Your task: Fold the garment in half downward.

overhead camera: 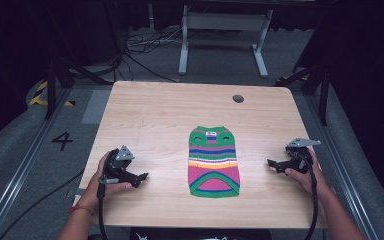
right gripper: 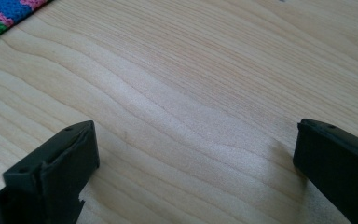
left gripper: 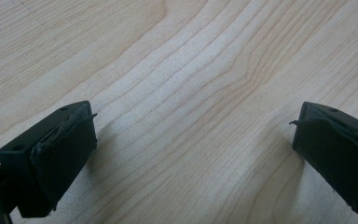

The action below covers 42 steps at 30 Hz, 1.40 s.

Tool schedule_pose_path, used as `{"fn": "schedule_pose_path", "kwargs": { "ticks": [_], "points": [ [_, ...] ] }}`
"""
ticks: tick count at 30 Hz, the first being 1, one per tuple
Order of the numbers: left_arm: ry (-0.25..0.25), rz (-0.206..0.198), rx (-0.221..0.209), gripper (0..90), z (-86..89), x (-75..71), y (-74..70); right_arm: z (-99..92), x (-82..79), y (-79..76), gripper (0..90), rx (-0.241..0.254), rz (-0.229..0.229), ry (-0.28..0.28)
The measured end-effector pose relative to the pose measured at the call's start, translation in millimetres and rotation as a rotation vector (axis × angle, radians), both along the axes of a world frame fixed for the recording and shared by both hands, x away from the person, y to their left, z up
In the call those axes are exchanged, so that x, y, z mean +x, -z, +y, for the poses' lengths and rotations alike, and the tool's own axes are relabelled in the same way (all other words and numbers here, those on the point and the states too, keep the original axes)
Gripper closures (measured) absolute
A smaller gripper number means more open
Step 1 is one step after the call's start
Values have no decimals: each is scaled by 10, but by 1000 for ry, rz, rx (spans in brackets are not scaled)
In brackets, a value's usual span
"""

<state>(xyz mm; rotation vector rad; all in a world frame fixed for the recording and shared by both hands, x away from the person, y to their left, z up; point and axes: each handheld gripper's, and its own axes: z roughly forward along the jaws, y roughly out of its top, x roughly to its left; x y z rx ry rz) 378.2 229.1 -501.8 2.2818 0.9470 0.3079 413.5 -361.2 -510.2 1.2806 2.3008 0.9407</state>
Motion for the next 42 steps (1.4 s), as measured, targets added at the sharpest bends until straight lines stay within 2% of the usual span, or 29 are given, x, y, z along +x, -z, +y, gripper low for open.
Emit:
{"fn": "schedule_pose_path", "kwargs": {
  "ticks": [6, 18, 21, 24, 26, 27, 30, 31, 34, 36, 38, 40, 42],
  "points": [
    [-12, 7, -7, 4, -6, -13, 2, 5, -8, -1, 4, 1, 1, 10],
    [-12, -3, -3, 20, 12, -15, -5, -7, -3, 0, 1, 3, 3, 6],
    [-24, 3, -3, 44, 12, -7, -18, -10, -3, 0, 1, 2, 2, 7],
    [-20, -7, -14, 137, 21, 15, -35, -22, -3, -1, 4, 0, 1, 15],
    [-17, 13, -28, 160, 21, 43, -44, -30, -2, -2, 12, 1, -1, 11],
    [-17, 5, -13, 168, 22, 63, -55, -33, -2, -3, 19, 2, -2, 8],
    [-7, 18, -10, 258, 9, 106, -84, -29, -8, -20, 62, 1, 2, -9],
    [-8, 22, -1, 253, 3, 115, -93, -29, -11, -27, 73, 0, 5, -16],
    [2, 1, 13, 262, -12, 125, -133, -31, -18, -43, 141, 3, 8, -43],
    [-2, -1, -2, 261, -23, 142, -157, -25, -26, -67, 219, 1, 4, -72],
    [-1, -27, -8, 263, -54, 179, -198, -20, -31, -73, 217, 3, 9, -78],
    [-9, -34, -12, 274, -99, 219, -209, 0, -45, -83, 222, 0, 21, -91],
    [0, -24, -38, 301, -145, 269, -210, 11, -52, -96, 256, 10, 23, -102]
  ]
}}
